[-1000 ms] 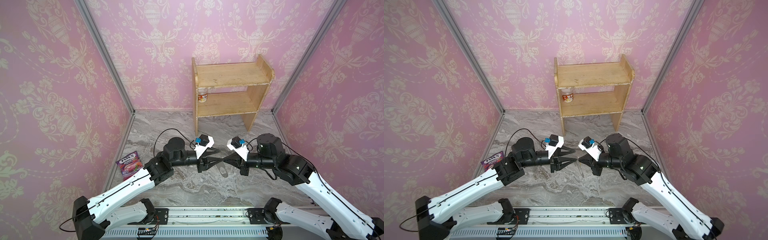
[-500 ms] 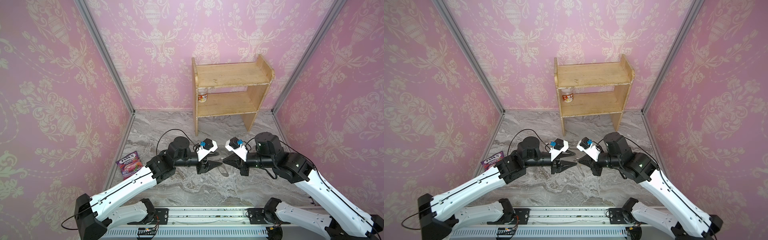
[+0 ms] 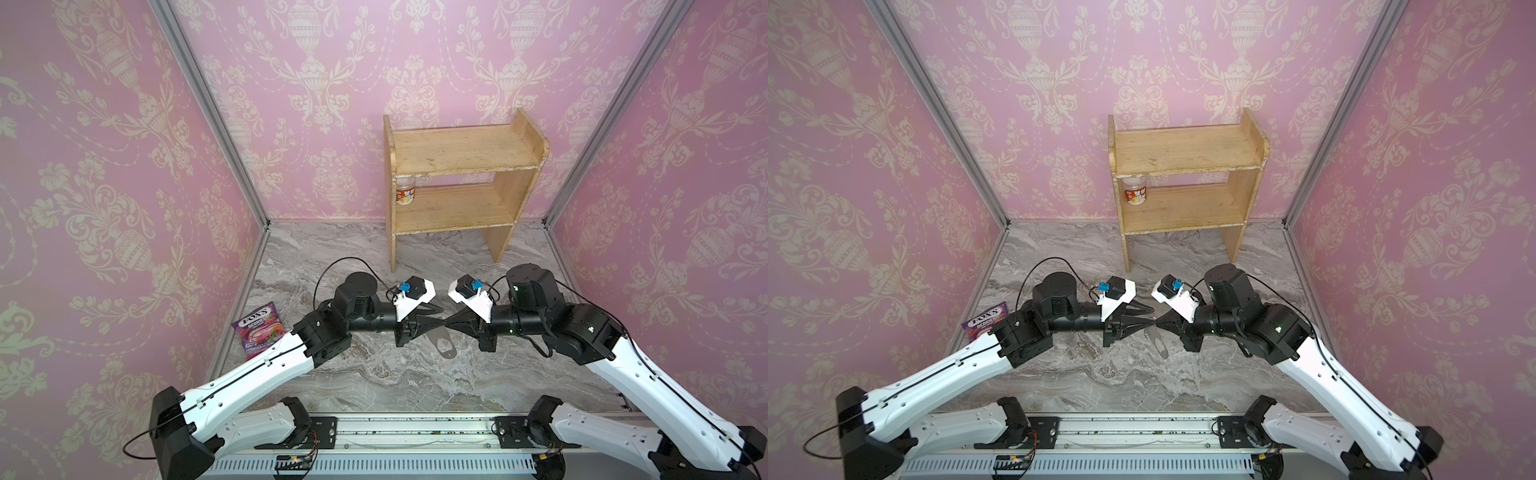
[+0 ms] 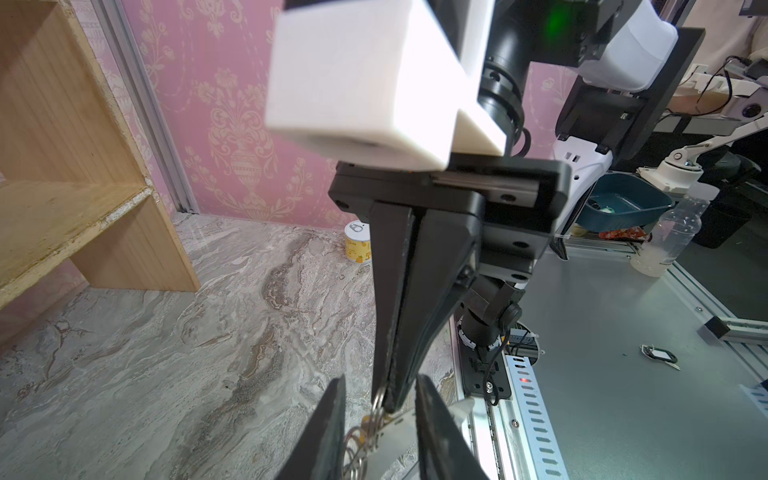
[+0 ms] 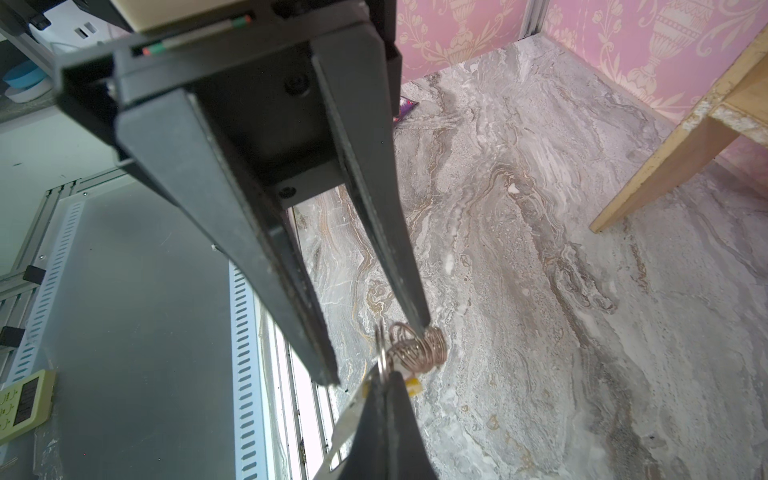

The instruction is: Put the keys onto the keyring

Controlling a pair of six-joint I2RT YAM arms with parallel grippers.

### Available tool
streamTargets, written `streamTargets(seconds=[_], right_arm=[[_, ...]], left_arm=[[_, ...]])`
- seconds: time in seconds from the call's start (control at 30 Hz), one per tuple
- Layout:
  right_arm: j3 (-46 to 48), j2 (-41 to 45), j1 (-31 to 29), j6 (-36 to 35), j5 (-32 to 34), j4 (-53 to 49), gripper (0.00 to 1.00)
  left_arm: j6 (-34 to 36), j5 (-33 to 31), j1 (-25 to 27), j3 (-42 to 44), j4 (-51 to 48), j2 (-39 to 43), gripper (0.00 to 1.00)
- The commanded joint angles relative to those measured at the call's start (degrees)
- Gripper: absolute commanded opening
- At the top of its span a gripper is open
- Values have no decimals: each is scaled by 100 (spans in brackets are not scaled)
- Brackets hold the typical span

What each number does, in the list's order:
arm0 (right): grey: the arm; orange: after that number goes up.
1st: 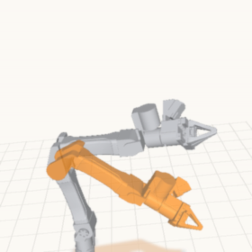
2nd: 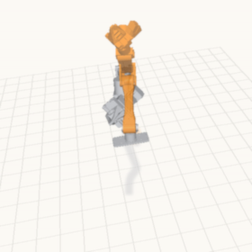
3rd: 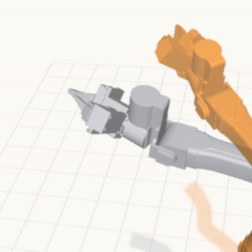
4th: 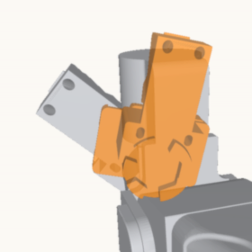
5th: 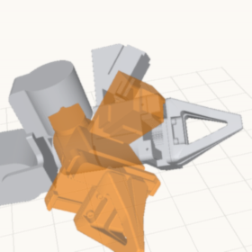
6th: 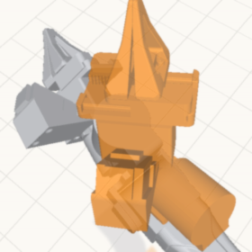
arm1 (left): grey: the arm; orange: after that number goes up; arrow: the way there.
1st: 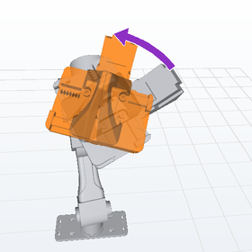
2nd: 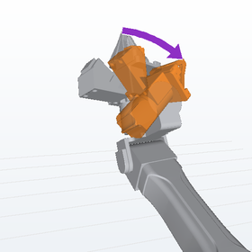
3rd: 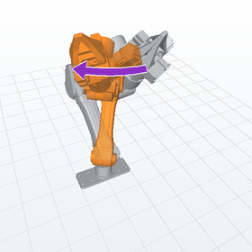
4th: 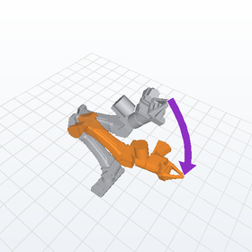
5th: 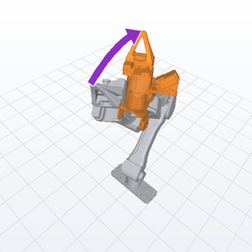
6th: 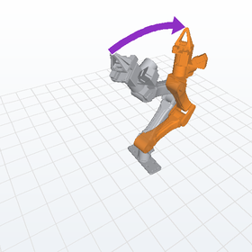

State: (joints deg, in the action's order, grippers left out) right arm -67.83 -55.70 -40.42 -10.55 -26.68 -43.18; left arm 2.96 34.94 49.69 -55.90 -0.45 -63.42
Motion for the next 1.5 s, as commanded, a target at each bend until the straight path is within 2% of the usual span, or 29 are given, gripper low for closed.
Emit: streamTargets(seconds=[0.0,0.3,0.53,0.73,0.83,0.97,1.0,1.03,1.07,1.13,1.27,1.47], right_arm=[[-127,31,-44,40,-165,167,0],[-81,58,-42,91,-224,247,0],[-90,71,-39,92,-208,260,0],[-111,86,-44,107,-196,285,0],[-112,99,-38,127,-191,292,0],[-83,128,-44,165,-177,319,0],[-73,129,-44,184,-151,325,4],[-51,152,-44,184,-106,326,15],[-25,184,-44,190,-60,336,21],[-2,271,-25,219,15,354,29],[336,476,66,341,96,529,32],[585,669,137,530,101,920,30]], left_arm=[[-41,198,32,-28,71,-82,30],[-138,215,48,-9,300,-135,21],[-156,233,41,-13,230,-146,6],[-140,251,48,-16,161,-149,9],[-94,200,49,-18,98,-153,0],[-94,95,58,4,165,-125,0],[-102,44,58,26,213,-95,0],[-109,0,58,50,279,-60,0],[-127,-66,58,92,367,-24,0],[-156,-140,58,170,543,60,0],[-251,-259,49,354,993,182,0],[-381,-268,49,510,1516,220,0]])
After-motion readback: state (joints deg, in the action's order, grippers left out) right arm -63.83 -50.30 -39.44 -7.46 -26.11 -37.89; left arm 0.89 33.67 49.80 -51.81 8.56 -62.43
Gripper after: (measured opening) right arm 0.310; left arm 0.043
